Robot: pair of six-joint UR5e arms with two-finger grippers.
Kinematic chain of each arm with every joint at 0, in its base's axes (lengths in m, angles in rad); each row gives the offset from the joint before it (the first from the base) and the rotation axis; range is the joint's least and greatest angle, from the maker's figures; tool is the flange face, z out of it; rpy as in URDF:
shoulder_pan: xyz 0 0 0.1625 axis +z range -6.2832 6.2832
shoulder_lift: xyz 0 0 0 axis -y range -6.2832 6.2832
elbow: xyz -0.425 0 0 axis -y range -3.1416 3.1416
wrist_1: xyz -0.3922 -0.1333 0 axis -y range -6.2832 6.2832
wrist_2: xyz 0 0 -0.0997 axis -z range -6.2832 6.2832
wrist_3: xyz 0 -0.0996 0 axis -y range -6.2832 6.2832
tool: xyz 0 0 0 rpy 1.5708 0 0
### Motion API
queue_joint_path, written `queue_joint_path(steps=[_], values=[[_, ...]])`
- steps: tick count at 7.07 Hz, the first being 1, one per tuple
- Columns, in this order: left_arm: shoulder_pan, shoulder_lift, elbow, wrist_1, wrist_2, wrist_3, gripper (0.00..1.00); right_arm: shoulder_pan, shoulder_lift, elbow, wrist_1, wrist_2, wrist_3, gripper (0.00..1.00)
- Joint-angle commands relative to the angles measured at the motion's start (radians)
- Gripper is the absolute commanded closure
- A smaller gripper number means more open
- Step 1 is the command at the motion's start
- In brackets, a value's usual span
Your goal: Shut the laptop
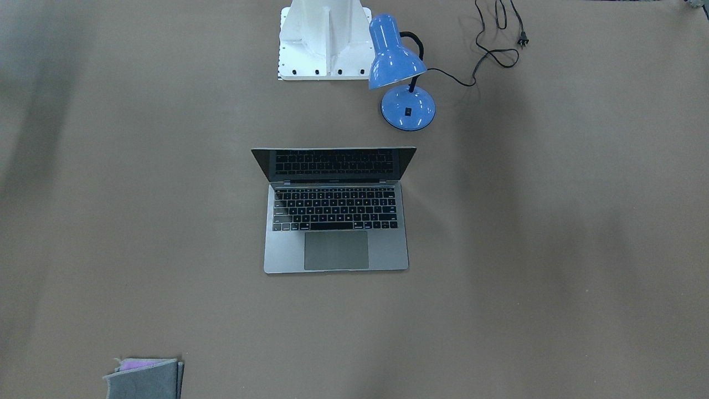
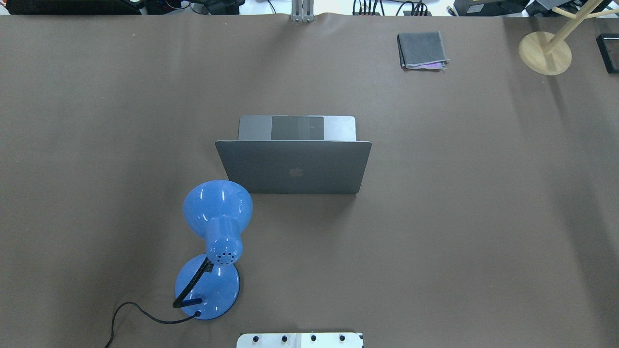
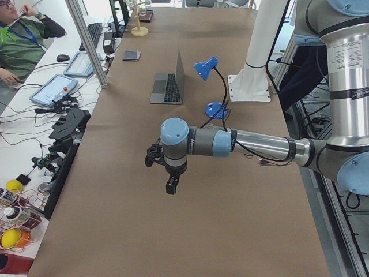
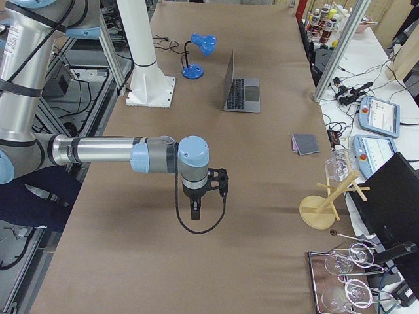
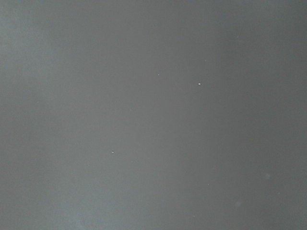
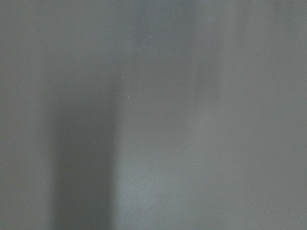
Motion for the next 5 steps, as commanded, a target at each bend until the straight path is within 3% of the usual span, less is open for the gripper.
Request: queue_joint_path(steps=[1, 2, 3, 5], values=[[-0.001, -0.086, -0.007, -0.008, -0.002, -0.003, 0.02, 0.001, 0.057, 0.037, 0.012, -0.004, 0.01, 0.0], [-0.001, -0.119, -0.001, -0.067, -0.002, -0.003, 0.02, 0.003, 0.057, 0.04, 0.011, 0.0, 0.01, 0.0], [-0.001, -0.152, 0.065, -0.212, 0.004, -0.014, 0.02, 0.005, 0.051, 0.035, 0.011, 0.032, 0.009, 0.0], [-0.001, -0.153, 0.087, -0.273, -0.002, -0.019, 0.02, 0.011, 0.067, 0.041, 0.015, 0.076, 0.007, 0.0]])
